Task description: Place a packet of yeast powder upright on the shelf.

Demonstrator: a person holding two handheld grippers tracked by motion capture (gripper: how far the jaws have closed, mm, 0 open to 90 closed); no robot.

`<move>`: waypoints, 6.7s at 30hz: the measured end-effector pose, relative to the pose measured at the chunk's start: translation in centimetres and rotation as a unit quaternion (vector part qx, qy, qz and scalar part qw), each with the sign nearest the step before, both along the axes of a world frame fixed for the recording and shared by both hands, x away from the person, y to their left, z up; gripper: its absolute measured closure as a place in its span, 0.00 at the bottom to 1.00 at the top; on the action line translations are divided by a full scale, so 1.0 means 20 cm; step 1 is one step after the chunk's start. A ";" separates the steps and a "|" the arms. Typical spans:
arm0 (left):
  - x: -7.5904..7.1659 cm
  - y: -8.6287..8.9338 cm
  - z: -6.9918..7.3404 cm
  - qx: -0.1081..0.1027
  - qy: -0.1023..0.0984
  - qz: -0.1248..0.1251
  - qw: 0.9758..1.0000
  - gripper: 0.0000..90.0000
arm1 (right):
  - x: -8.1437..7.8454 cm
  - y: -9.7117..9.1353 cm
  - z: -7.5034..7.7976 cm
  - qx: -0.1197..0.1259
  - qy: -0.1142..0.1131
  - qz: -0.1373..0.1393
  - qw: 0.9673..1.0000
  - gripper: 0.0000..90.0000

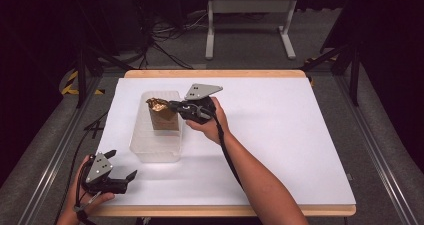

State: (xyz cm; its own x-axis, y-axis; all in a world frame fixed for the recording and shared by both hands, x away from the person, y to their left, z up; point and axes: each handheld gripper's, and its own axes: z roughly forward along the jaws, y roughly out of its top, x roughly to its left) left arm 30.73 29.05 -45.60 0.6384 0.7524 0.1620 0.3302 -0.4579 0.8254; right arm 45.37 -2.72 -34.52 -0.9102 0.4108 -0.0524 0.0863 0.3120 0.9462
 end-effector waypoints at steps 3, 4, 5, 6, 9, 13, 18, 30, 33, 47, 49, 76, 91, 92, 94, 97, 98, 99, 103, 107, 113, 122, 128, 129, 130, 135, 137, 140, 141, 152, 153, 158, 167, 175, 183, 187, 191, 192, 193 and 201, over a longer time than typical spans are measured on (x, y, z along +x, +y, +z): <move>0.00 0.00 0.00 0.001 0.000 0.000 1.000 0.04 | -0.01 0.00 0.00 -0.006 -0.003 -0.001 1.000 0.91; 0.00 0.00 0.00 0.001 0.001 -0.001 1.000 0.04 | -0.01 0.01 0.00 -0.008 -0.005 -0.001 1.000 0.90; 0.00 0.00 0.00 0.001 0.000 0.000 1.000 0.04 | -0.01 0.01 0.01 -0.010 -0.006 -0.001 1.000 0.88; 0.00 0.00 0.00 0.001 0.000 0.000 1.000 0.04 | -0.01 0.01 0.01 -0.010 -0.006 -0.001 1.000 0.88; 0.00 0.00 0.00 0.001 0.001 0.001 1.000 0.04 | -0.02 0.02 0.01 -0.023 -0.016 -0.007 1.000 0.81; 0.00 0.00 0.00 0.002 0.000 0.000 1.000 0.04 | -0.03 0.04 0.02 -0.037 -0.021 -0.013 0.999 0.72; 0.00 0.00 0.00 0.001 0.000 -0.001 1.000 0.04 | -0.04 0.05 0.03 -0.054 -0.028 -0.032 0.998 0.54; 0.00 0.00 0.00 0.010 -0.001 0.000 1.000 0.04 | -0.09 0.03 0.05 -0.107 -0.028 -0.046 0.993 0.47; 0.01 -0.01 0.00 0.011 -0.002 -0.002 1.000 0.04 | -0.10 0.02 0.06 -0.131 -0.031 -0.048 0.990 0.45; 0.01 -0.02 0.00 0.014 -0.005 0.004 1.000 0.04 | -0.17 -0.15 0.08 -0.193 -0.041 -0.085 0.977 0.36; 0.01 -0.02 0.00 0.015 -0.004 0.003 1.000 0.04 | -0.17 -0.18 0.09 -0.191 -0.039 -0.089 0.977 0.36; 0.01 -0.02 0.00 0.018 0.002 0.003 1.000 0.04 | -0.34 -0.62 0.04 -0.221 -0.049 -0.146 0.963 0.30; 0.01 -0.02 0.00 0.017 0.001 0.004 1.000 0.04 | -0.38 -0.78 -0.07 -0.239 -0.036 -0.174 0.955 0.27; 0.01 -0.02 0.00 0.018 0.001 0.003 1.000 0.04 | -0.38 -0.80 -0.08 -0.240 -0.035 -0.175 0.954 0.27; 0.01 -0.02 0.00 0.019 0.001 0.004 1.000 0.04 | -0.39 -0.84 -0.10 -0.242 -0.031 -0.180 0.953 0.27; 0.01 -0.03 0.00 0.018 0.002 0.003 1.000 0.04 | -0.41 -0.88 -0.12 -0.249 -0.030 -0.187 0.950 0.27; 0.01 -0.03 0.00 0.017 0.002 0.003 1.000 0.04 | -0.41 -0.88 -0.12 -0.249 -0.028 -0.189 0.949 0.27; 0.01 -0.03 0.00 0.018 0.001 0.003 1.000 0.04 | -0.42 -0.90 -0.13 -0.252 -0.028 -0.190 0.948 0.28; 0.01 -0.03 0.00 0.022 0.002 0.002 1.000 0.04 | -0.44 -0.95 -0.15 -0.256 -0.026 -0.199 0.946 0.27; 0.01 -0.03 0.00 0.017 0.004 0.002 1.000 0.04 | -0.46 -1.00 -0.17 -0.262 -0.026 -0.210 0.941 0.26; 0.01 -0.03 0.00 0.022 0.003 0.002 1.000 0.04 | -0.49 -1.06 -0.20 -0.260 -0.018 -0.217 0.941 0.25; 0.01 -0.03 0.00 0.024 0.003 0.000 1.000 0.04 | -0.56 -1.18 -0.25 -0.258 -0.012 -0.230 0.938 0.25; 0.01 -0.03 0.00 0.023 0.003 0.000 1.000 0.04 | -0.60 -1.25 -0.28 -0.248 -0.009 -0.235 0.940 0.24; 0.01 -0.03 0.00 0.023 0.003 0.001 1.000 0.04 | -0.61 -1.26 -0.28 -0.245 -0.009 -0.232 0.942 0.24; 0.01 -0.03 0.00 0.023 0.003 0.001 1.000 0.04 | -0.62 -1.27 -0.29 -0.240 -0.008 -0.228 0.943 0.23; 0.01 -0.03 0.00 0.025 0.003 0.000 1.000 0.04 | -0.65 -1.31 -0.31 -0.236 -0.007 -0.233 0.943 0.22; 0.01 -0.03 0.00 0.026 0.003 0.001 1.000 0.04 | -0.67 -1.33 -0.32 -0.227 -0.005 -0.225 0.948 0.21; 0.01 -0.03 0.00 0.023 0.004 0.002 1.000 0.04 | -0.69 -1.36 -0.33 -0.217 -0.002 -0.220 0.951 0.20; 0.01 -0.03 0.00 0.022 0.005 0.002 1.000 0.04 | -0.70 -1.37 -0.33 -0.215 -0.001 -0.219 0.952 0.20; 0.03 -0.04 0.01 0.026 0.001 -0.006 1.000 0.04 | -0.76 -1.49 -0.38 -0.173 0.007 -0.243 0.954 0.15; 0.03 -0.04 0.01 0.022 0.001 -0.004 1.000 0.04 | -0.77 -1.51 -0.39 -0.171 0.009 -0.246 0.954 0.15; 0.03 -0.04 0.00 0.021 0.002 -0.004 1.000 0.04 | -0.80 -1.57 -0.41 -0.154 0.012 -0.263 0.952 0.13; 0.03 -0.03 0.01 0.017 0.001 -0.001 1.000 0.04 | -0.85 -1.66 -0.43 -0.126 0.018 -0.313 0.941 0.11; 0.05 -0.04 0.00 0.015 0.004 -0.005 1.000 0.04 | -0.88 -1.72 -0.44 -0.097 0.020 -0.348 0.932 0.10; 0.06 -0.05 0.01 0.008 -0.001 -0.010 1.000 0.04 | -0.90 -1.71 -0.46 -0.105 0.013 -0.361 0.927 0.10; 0.06 -0.04 0.01 0.007 0.001 -0.009 1.000 0.04 | -0.90 -1.71 -0.45 -0.096 0.009 -0.363 0.927 0.10; 0.06 -0.04 0.01 0.008 0.000 -0.010 1.000 0.04 | -0.90 -1.70 -0.45 -0.099 0.009 -0.364 0.926 0.10; 0.06 -0.04 0.00 0.007 0.002 -0.010 1.000 0.04 | -0.90 -1.70 -0.46 -0.100 0.009 -0.365 0.926 0.10; 0.06 -0.04 0.00 0.009 0.002 -0.010 1.000 0.04 | -0.90 -1.70 -0.46 -0.101 0.009 -0.366 0.925 0.10; 0.06 -0.05 0.00 0.012 0.004 -0.008 1.000 0.04 | -0.89 -1.69 -0.46 -0.103 0.010 -0.365 0.925 0.11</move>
